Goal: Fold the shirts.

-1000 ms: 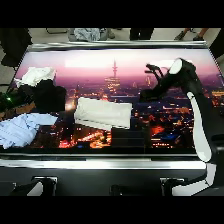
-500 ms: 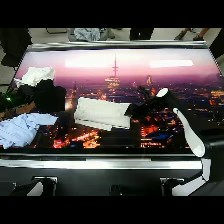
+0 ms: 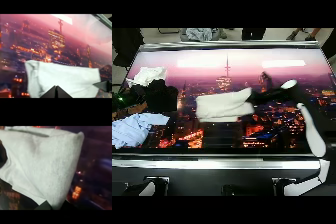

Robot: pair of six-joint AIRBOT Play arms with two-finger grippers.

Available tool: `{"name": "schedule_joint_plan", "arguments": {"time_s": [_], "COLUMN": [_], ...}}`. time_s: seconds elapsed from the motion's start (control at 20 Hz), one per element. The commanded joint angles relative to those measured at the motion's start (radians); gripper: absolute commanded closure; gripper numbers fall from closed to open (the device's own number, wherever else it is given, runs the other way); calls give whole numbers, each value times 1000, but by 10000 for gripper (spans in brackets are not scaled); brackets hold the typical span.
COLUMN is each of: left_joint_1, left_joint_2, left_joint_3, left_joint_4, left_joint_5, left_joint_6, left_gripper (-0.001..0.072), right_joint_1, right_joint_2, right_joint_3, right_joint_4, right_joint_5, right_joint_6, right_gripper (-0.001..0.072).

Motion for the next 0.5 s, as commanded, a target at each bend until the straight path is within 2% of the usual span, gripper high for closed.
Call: {"name": "schedule_joint_plan", "arguments": {"time_s": [0.0, 0.3, 0.45], "left_joint_1": [0, 0, 0], "left_joint_2": [1, 1, 1], "left_joint_3": [0, 0, 0], "left_joint_4": [0, 0, 0], "left_joint_5": [0, 0, -2], "left_joint_6": [0, 0, 0], "left_gripper": [679, 679, 679], "right_joint_1": [-220, -695, -898], "right_joint_2": [54, 153, 157], "right_joint_3": [86, 89, 89], "right_joint_4": [-18, -60, -115], "right_joint_5": [68, 123, 220], "right_joint_6": [-16, -9, -8], "right_gripper": [661, 660, 660]}}
